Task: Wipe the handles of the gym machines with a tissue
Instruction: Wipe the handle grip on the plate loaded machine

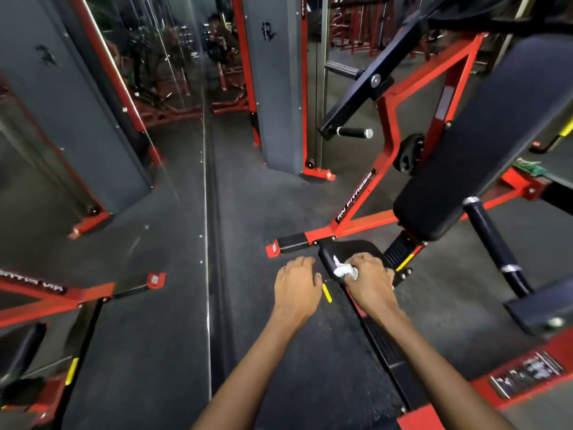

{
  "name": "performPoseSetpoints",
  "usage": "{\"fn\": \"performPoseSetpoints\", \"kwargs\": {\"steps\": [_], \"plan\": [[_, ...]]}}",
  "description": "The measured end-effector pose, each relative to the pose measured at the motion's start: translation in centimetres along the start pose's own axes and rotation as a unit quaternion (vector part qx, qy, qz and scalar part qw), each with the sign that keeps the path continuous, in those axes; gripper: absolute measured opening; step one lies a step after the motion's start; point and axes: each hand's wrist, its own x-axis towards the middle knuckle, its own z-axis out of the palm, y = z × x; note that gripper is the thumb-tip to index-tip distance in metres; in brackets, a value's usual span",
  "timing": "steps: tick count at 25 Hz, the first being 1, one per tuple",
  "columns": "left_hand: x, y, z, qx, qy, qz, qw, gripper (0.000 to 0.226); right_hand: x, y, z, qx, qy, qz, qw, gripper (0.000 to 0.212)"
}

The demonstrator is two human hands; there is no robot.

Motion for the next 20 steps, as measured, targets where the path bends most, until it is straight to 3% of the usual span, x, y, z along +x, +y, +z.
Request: {"fn": "performPoseSetpoints", "kwargs": {"steps": [5,12,17,20], "plan": [[15.9,-5.5,-0.1,0.001,-0.001,0.06,0.998,0.035,14.2,-4.5,2.6,0.025,0.037,0.042,0.998,0.022],[37.7,-10.9,-2.2,0.018,-0.02,0.147,0.989,0.035,31.6,-10.1,4.2,0.152,0.117,0.081,0.978,0.004],[50.6,-12.2,-0.7,-0.007,-0.032,0.212,0.977,0.034,42.4,-10.0,7.6,0.179,0.156,0.159,0.958,0.012],[58.4,-12.3,0.4,-0.002,-0.032,0.242,0.97,0.033,49.2,-9.5,9.0,0.203,0.188,0.18,0.944,0.035]]}}
